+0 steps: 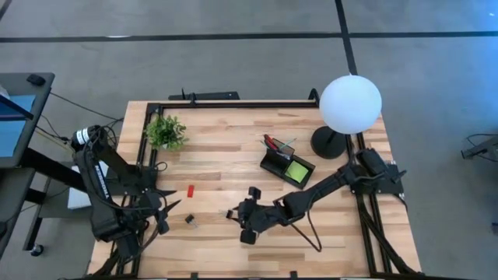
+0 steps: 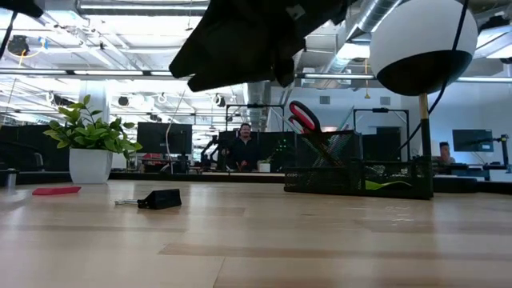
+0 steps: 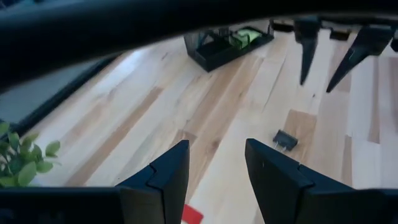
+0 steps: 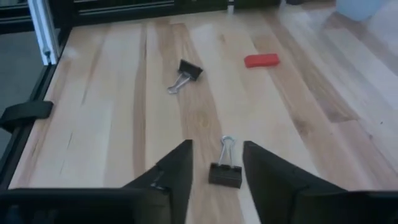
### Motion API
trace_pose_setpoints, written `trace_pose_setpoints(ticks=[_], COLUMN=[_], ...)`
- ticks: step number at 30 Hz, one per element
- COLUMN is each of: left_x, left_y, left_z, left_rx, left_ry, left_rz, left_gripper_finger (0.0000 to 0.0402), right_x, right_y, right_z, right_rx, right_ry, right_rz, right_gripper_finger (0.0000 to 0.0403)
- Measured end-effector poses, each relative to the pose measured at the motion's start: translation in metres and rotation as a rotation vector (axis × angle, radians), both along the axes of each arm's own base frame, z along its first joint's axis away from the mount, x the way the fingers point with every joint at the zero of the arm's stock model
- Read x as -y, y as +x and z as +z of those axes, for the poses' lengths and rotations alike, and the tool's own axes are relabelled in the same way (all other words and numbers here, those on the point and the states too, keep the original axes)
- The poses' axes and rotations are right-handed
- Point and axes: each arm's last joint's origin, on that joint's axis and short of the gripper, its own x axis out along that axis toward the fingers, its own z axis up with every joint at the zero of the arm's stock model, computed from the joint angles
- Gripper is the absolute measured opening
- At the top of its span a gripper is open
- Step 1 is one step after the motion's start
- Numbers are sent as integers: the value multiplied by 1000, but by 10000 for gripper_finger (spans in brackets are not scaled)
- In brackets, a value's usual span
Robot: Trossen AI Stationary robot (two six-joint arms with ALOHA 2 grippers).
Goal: Pick and place office supplies into organizer
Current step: Put the right black binder clip into the desk organizer
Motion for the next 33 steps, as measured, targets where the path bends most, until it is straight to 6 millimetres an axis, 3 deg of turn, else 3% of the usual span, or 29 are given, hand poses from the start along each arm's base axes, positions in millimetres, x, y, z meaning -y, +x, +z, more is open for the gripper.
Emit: trace_pose_setpoints(ticks=[6,10,14,25,30,33], left_x=[0,0,0,2,2,2], left_y=[0,0,0,0,0,0], left_z=[-1,-1,-1,-2,-2,-2], left_rx=[-34,-36,-35,-38,-42,-42], left_ry=[-11,-5,-8,-18,-12,-13], left_rz=[7,4,4,-3,-7,-7], left_gripper_finger=[153,153,153,153,154,154], right_x=[11,17,20,6,7,8], right_y=[4,7,8,25,27,25], right_z=[-1,-1,-1,-67,-72,-85], right_rx=[-20,-11,1,48,64,21], right_ry=[17,7,7,-7,11,-5], right_rz=[3,-26,-77,-98,-144,-153], right_gripper_finger=[219,247,247,222,216,215])
